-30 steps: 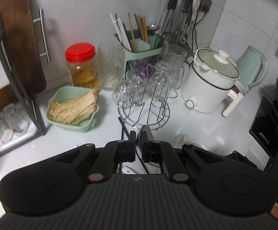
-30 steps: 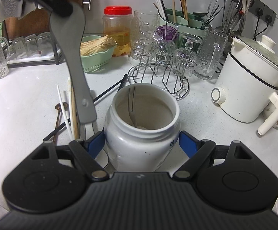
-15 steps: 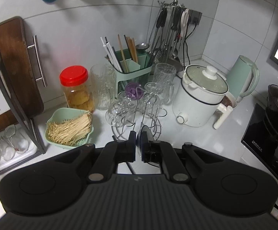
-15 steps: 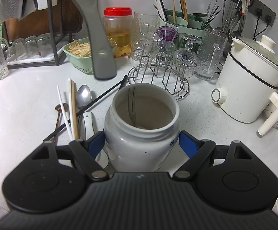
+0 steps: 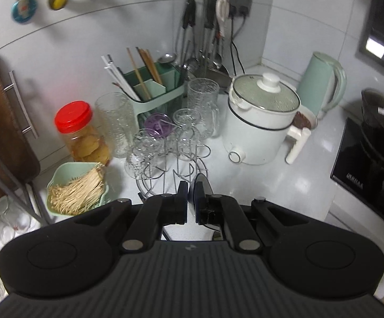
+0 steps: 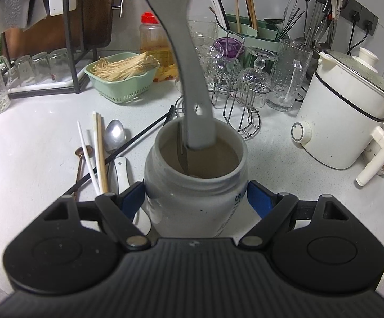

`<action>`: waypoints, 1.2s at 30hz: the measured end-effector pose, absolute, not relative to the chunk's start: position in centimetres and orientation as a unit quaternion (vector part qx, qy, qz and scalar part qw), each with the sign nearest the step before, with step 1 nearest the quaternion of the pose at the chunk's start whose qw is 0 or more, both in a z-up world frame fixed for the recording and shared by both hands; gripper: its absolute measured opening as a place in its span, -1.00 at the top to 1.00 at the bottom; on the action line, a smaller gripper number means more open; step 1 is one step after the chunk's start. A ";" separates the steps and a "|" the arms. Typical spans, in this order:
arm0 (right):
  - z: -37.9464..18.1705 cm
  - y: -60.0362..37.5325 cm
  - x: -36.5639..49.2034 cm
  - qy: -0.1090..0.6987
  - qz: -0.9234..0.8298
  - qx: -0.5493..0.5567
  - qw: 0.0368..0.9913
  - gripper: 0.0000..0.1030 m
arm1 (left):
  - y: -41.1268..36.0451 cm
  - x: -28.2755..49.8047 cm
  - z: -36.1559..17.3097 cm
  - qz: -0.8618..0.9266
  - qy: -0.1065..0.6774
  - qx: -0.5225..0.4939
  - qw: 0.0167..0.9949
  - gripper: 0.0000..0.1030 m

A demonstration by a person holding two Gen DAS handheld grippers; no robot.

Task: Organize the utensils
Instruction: 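Lower the white ceramic spoon into the jar held by the right gripper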

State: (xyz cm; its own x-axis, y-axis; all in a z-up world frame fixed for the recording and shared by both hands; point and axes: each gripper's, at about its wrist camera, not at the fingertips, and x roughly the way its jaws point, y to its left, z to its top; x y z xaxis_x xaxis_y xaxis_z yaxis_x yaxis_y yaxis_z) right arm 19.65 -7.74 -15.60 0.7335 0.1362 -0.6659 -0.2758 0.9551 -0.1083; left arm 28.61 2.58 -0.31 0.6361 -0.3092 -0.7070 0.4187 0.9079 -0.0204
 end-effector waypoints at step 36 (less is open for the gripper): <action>-15.9 -7.2 20.3 0.338 0.115 -0.104 0.928 -0.68 | -1.0 29.8 -7.7 -0.259 0.456 0.144 0.839 0.80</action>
State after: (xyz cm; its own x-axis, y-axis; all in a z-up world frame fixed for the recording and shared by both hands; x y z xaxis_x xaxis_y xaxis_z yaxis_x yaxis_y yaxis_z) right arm 20.32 -7.21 -15.85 0.7449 0.1430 -0.6517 -0.2842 0.9517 -0.1160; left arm 29.76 -1.05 -7.67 0.4499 -0.3036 -0.8399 0.5669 0.8237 0.0059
